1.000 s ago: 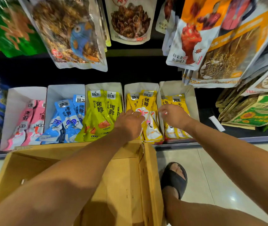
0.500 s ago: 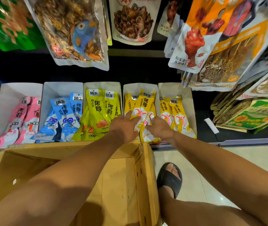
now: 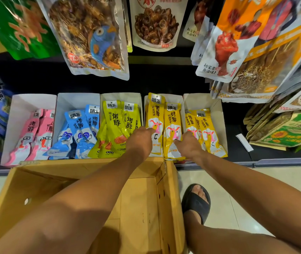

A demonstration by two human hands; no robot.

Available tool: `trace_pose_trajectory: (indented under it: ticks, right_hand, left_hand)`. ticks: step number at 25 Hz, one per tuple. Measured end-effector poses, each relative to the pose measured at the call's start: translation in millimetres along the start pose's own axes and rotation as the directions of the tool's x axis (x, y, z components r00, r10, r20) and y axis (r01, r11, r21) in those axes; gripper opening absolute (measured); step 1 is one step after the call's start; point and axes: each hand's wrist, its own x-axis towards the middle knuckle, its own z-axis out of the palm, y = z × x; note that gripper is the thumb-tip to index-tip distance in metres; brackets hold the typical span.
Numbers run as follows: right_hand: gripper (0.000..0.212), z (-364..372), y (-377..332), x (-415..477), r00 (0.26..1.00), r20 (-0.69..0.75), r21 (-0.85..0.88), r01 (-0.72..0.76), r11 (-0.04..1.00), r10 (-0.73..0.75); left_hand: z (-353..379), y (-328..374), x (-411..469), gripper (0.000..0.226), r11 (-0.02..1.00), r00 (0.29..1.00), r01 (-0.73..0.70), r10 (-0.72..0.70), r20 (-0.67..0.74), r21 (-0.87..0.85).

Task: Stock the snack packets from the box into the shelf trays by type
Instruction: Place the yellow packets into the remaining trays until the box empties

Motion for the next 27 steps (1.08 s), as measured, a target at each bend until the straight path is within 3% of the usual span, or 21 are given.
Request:
trace_pose_trajectory:
  ticks: [3,6,9,14,19,27]
  right_hand:
    - [0.063,-6,3,-8,0.989,-0.005,-0.131,0.147,0.980,-0.149]
    - [0.079,-15,5,-10,0.936,0.079,-0.420,0.344,0.840,-0.344]
    - [0.075,-15,7,-1,0.915,0.186,-0.495,0.403,0.770,-0.359]
    - [0.076,-10,2,1,0.925,0.196,-0.486,0.381,0.787,-0.327]
    - [0.077,-11,5,0,0.926,0.209,-0.473,0.377,0.796,-0.315]
    - [0.075,-22,10,-1,0.917,0.139,-0.266,0.399,0.877,-0.375]
  left_hand:
    - [-7,0,-1,0.059,0.958,0.992,-0.126,0.125,0.017,0.258]
    - [-13,2,11,0.068,0.869,0.944,-0.330,0.297,0.145,0.369]
    - [-15,-3,26,0.071,0.817,0.916,-0.372,0.245,0.318,0.441]
    - [-13,-16,33,0.072,0.802,0.884,-0.402,0.214,0.416,0.441]
    - [-12,-27,34,0.071,0.845,0.874,-0.406,0.248,0.418,0.349]
    - [-19,-25,30,0.067,0.885,0.902,-0.368,0.265,0.341,0.285]
